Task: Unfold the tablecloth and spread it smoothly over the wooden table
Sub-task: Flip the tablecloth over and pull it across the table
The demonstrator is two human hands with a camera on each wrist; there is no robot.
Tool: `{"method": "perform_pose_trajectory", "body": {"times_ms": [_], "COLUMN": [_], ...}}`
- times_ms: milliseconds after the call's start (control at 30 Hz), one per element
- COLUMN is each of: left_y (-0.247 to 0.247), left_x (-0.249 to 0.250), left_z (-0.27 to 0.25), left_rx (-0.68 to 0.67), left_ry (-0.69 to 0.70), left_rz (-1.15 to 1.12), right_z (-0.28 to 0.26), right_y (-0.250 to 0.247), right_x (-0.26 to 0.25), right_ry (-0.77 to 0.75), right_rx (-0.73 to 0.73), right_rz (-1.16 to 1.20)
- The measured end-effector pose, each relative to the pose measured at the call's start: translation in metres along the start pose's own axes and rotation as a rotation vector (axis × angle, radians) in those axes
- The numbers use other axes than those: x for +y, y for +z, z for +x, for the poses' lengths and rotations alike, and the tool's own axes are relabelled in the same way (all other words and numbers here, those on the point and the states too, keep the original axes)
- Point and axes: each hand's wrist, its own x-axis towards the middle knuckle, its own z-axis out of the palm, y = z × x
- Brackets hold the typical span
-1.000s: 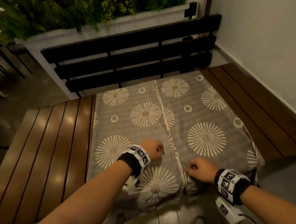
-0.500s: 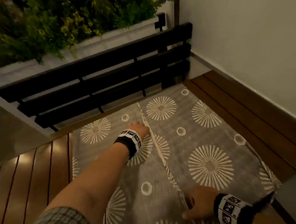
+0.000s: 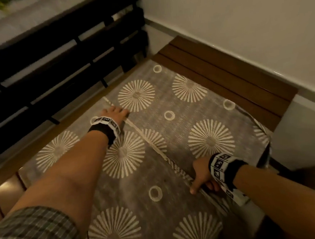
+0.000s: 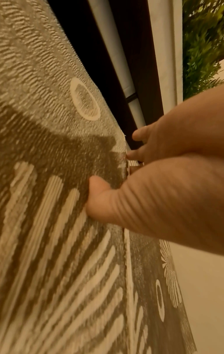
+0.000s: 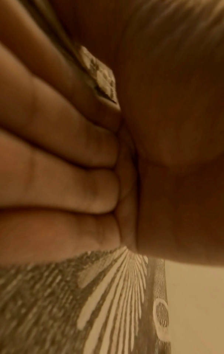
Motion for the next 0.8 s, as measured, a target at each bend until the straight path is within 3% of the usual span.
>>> {"method": "perform_pose_trajectory", "body": {"times_ms": [200,367,467,567,700,800], "left_y": [-0.01,-0.023,-0.028,-0.032,-0.037,-0.029], "left_x": [-0.011,-0.037,-0.047,-0.054,-0.071,-0.088], "left_z": [0.007,-0.007,-0.03,-0.063,-0.117,-0.163], "left_rx": [-0.113,-0.16,-0.114,-0.059,-0.041,-0.058], "left_ry": [-0.014,-0.062,-0.106,-0.168,-0.284,-0.347], "left_rz": [0.289,0.375,0.368,0.389,0.36,0.323], "right_z": [-0.008,-0.018,-0.018,-0.024,-0.045,-0.058], "right_y": [0.005,0.045,0.082,0.104,0.119,0.14], "right_x": [-0.002,-0.003,-0.001,0.001,-0.003,-0.024], "right_ry": [0.001,-0.109,-0.227,-0.335,-0.554,-0.697], "right_rx": [0.099,0.402,0.559,0.559,0.417,0.346], "right_rz": [-0.089,-0.363,-0.341,-0.257,-0.015,-0.01]}}
